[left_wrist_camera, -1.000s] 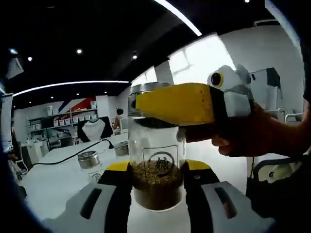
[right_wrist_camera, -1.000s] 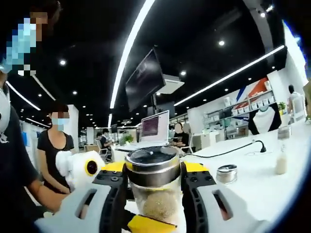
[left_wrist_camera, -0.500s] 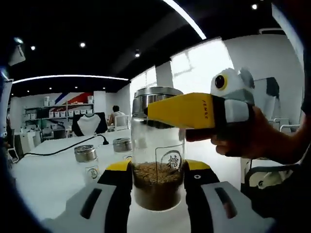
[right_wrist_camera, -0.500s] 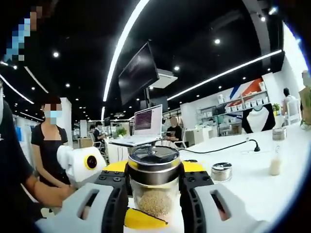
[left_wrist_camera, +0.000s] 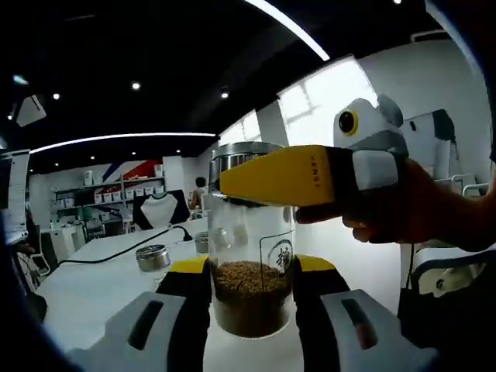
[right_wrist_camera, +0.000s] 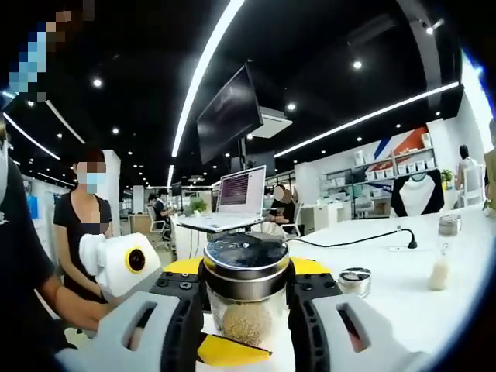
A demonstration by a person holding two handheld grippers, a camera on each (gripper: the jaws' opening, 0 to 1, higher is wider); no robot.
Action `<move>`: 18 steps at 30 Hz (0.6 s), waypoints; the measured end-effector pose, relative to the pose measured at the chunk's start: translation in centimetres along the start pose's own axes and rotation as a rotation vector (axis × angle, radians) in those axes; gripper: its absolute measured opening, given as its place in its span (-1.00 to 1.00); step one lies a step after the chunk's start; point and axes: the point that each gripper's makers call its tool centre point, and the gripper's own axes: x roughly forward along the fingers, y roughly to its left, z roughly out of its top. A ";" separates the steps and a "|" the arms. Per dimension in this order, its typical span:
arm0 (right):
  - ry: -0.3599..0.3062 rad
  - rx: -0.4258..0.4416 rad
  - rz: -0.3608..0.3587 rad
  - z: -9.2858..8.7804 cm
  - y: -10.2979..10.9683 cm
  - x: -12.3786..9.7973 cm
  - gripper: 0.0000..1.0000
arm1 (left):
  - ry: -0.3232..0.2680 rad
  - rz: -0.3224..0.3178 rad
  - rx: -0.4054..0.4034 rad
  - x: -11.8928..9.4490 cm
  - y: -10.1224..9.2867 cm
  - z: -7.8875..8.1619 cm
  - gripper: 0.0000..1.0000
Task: Rotate the seasoning bottle until the label or dispensing opening points toward the visible target arrow and the bottle remains upright within the marked orientation range
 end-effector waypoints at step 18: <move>-0.010 -0.019 -0.105 -0.1 -1.0 0.9 -0.22 | -0.029 0.047 -0.142 0.0 0.5 -0.5 -0.14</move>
